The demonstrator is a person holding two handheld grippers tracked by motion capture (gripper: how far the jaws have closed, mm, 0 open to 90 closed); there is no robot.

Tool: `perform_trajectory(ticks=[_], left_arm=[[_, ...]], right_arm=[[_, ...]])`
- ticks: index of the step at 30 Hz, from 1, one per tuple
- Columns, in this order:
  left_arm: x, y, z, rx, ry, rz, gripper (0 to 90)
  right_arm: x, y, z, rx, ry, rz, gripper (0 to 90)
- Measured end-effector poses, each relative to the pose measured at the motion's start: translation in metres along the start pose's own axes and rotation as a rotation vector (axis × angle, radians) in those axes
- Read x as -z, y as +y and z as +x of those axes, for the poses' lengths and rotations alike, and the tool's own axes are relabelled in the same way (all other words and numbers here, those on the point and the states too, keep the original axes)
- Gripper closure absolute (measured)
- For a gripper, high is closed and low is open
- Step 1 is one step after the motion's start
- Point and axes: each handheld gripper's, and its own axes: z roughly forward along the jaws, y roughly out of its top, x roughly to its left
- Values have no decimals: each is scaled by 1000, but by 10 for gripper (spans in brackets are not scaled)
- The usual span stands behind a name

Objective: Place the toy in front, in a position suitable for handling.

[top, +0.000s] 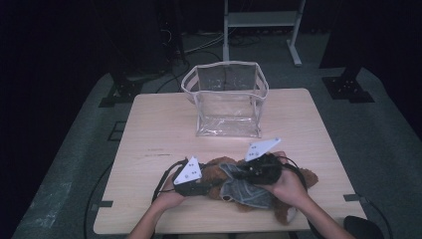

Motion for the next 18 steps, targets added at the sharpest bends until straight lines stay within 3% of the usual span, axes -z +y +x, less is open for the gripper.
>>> perform_trajectory(ticks=[3,7,10,14,18], left_arm=[[0,2,-2,-25,2,6,481],[0,2,-4,-35,8,3,481],[0,2,-6,-56,6,-3,483],[1,1,-7,-73,5,-8,486],[1,0,-6,-73,8,-6,486]], right_arm=[[10,-19,5,-12,19,-4,784],[19,-23,16,12,44,37,782],[29,-12,14,12,33,-29,780],[29,8,-4,-7,-23,-78,779],[18,2,-29,-76,-25,-56,778]])
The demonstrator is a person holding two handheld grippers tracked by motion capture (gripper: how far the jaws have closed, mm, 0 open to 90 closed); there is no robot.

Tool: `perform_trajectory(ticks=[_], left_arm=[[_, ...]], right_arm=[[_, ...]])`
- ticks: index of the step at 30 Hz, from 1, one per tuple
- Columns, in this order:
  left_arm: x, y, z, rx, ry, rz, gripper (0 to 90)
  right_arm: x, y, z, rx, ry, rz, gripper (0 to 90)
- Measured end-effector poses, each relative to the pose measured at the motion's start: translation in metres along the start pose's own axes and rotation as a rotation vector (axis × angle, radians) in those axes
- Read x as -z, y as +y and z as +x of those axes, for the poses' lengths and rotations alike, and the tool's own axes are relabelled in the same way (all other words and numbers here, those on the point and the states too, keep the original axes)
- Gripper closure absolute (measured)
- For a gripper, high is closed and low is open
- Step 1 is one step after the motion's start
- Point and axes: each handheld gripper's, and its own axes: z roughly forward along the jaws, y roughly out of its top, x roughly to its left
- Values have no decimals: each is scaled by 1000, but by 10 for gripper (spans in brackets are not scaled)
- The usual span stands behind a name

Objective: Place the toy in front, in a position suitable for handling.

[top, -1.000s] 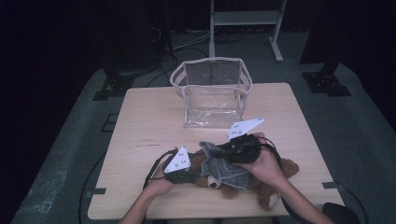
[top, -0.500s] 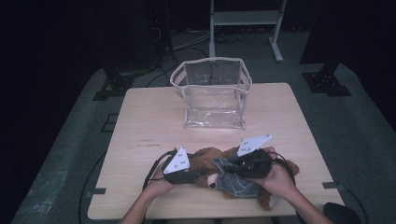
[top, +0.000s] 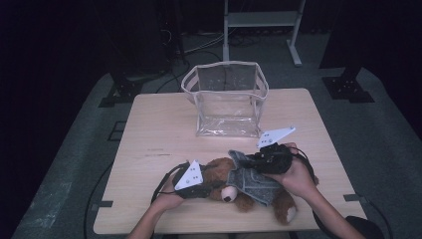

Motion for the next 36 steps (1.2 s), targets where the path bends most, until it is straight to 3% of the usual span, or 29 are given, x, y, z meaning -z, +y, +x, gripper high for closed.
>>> perform_trajectory(ticks=[2,6,8,11,14,17,20,23,26,27,28,32,34,36], left_arm=[[0,0,1,-6,-4,4,485],[1,0,-1,-14,-10,-3,485],[1,-1,-1,-6,-19,-8,485],[1,-2,1,-3,-20,-12,485],[1,-2,2,19,-25,-15,470],[1,2,7,81,-33,-5,349],[-2,8,11,158,-61,8,185],[-8,14,11,154,-73,33,123],[-19,17,10,171,-134,96,91],[-23,17,8,160,-140,117,85],[-25,17,4,118,-120,134,94],[-22,20,4,30,-54,142,420],[-23,23,6,-18,-11,132,471],[-25,26,12,-44,5,108,479]], right_arm=[[-1,-10,-4,-38,31,-8,779],[12,-24,-2,-49,36,-27,779],[22,-26,-5,-55,9,-43,777],[32,-29,-16,-109,-29,-81,776],[26,-37,-24,-143,-29,-70,776],[21,-45,-24,-156,-19,-80,779],[17,-49,-17,-141,-16,-72,783],[15,-52,-7,-102,-10,-61,789],[16,-55,3,-74,-7,-52,790],[16,-57,4,-73,-3,-53,790],[17,-58,5,-75,-1,-58,789],[20,-57,-5,-113,7,-81,785],[22,-51,-14,-130,13,-93,782],[23,-43,-25,-147,17,-102,782]])
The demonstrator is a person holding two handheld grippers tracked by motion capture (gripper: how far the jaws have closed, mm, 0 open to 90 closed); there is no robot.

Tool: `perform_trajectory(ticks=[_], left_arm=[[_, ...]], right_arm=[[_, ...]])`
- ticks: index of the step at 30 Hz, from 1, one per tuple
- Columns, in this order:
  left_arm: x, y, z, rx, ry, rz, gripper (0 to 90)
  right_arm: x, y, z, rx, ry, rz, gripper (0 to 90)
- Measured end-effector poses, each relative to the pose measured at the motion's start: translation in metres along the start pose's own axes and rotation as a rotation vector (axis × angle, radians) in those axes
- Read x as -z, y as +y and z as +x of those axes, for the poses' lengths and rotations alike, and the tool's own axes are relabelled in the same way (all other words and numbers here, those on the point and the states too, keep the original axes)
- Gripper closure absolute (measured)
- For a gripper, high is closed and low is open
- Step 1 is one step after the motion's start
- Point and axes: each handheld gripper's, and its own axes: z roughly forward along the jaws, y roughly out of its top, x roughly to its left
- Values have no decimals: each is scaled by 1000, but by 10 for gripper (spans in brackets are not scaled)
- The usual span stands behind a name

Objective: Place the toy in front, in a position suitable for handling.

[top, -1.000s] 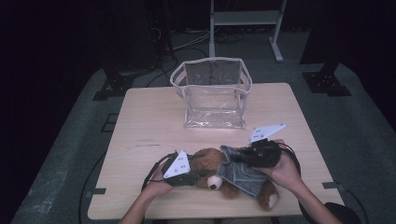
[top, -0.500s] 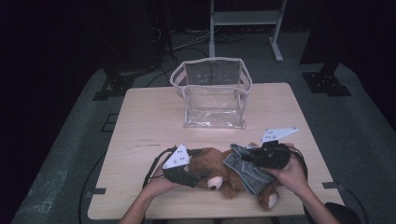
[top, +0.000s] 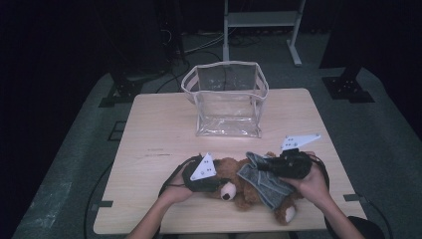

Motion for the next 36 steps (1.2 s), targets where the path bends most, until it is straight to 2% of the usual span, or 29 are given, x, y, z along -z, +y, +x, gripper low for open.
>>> perform_trajectory(ticks=[1,5,7,9,11,12,13,14,15,17,22,24,27,29,31,32,33,34,36], left_arm=[[0,2,3,-9,2,-21,479],[-2,9,15,-65,12,-38,479],[-1,8,19,-80,12,-57,478],[0,3,20,-67,9,-73,477],[0,-3,20,-34,1,-70,448],[0,-6,20,-7,-4,-63,385],[0,-10,20,51,-17,-42,325],[1,-12,20,72,-24,-35,239],[4,-14,18,107,-37,-36,194],[12,-16,15,149,-69,-45,108],[23,-16,7,180,-117,-24,44],[27,-15,3,204,-144,-50,40],[32,-12,5,219,-136,-74,41],[29,-14,7,243,-139,-37,40],[22,-21,9,299,-194,2,24],[20,-23,9,305,-216,13,59],[18,-27,7,292,-231,24,143],[18,-28,6,295,-233,22,231],[18,-27,5,274,-219,33,303]], right_arm=[[-1,4,-5,-9,3,-4,781],[-1,21,-22,-19,-23,-10,780],[-2,28,-34,-43,-27,-21,780],[-5,29,-42,-72,-24,-25,780],[-15,23,-47,-89,3,19,781],[-21,19,-44,-86,14,44,782],[-24,16,-41,-79,19,49,783],[-26,11,-33,-67,24,45,785],[-25,10,-28,-54,19,44,785],[-22,5,-12,2,-2,35,787],[-18,-12,24,100,-32,23,792],[-16,-17,33,128,-32,17,793],[-15,-23,42,142,-23,13,794],[-13,-24,46,155,-26,15,794],[-13,-25,47,155,-10,21,793],[-12,-25,47,154,6,25,792],[-11,-24,47,146,21,29,790],[-7,-20,46,149,36,27,789],[-2,-13,41,129,42,8,786]])
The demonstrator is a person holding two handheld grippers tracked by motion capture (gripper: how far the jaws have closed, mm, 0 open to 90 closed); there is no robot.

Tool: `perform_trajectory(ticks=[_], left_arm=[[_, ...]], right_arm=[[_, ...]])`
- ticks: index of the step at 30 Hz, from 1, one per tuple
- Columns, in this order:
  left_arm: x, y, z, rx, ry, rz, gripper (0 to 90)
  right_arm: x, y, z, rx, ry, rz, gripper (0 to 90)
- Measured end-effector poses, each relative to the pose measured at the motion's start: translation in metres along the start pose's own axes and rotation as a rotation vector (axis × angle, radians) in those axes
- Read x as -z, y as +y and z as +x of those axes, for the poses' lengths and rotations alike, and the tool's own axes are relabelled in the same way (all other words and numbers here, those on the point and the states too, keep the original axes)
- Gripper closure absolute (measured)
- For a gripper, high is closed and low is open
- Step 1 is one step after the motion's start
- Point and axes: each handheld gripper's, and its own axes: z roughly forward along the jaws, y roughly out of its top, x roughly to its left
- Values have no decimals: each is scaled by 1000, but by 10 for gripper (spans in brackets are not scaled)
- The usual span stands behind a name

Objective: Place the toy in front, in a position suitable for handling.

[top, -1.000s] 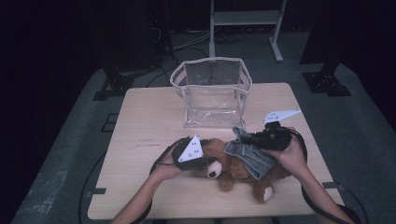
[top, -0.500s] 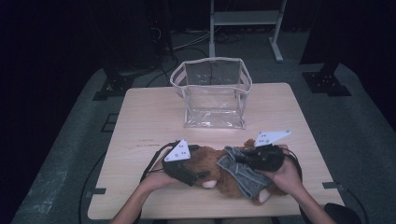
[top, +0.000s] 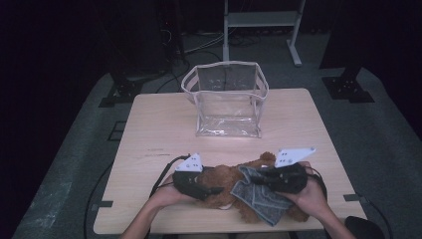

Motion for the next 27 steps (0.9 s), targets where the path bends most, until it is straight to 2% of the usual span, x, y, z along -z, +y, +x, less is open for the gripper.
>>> perform_trajectory(ticks=[3,5,9,13,15,18,19,20,22,25,27], left_arm=[[0,3,-7,-95,60,24,402],[-1,3,-9,-131,112,12,455],[-4,6,0,-150,170,-10,498],[-6,10,7,-176,183,-13,498],[-5,11,9,-171,172,-13,495],[-3,9,8,-159,151,-26,481],[-2,8,8,-152,139,-29,467],[-1,8,8,-131,128,-38,435],[2,10,10,-62,111,-51,314],[3,14,12,9,104,-29,98],[2,15,14,49,74,-2,45]], right_arm=[[4,8,-16,-35,-19,-13,782],[0,8,-21,-57,-12,-3,782],[-7,7,-31,-83,-25,-6,781],[-8,16,-41,-83,-33,1,777],[-5,22,-45,-89,-29,-16,777],[-2,28,-55,-105,-57,-34,777],[-4,27,-57,-107,-70,-25,777],[-7,25,-60,-109,-64,-3,777],[-15,16,-58,-112,-34,22,780],[-17,7,-48,-95,-18,7,785],[-15,4,-41,-69,-23,0,789]])
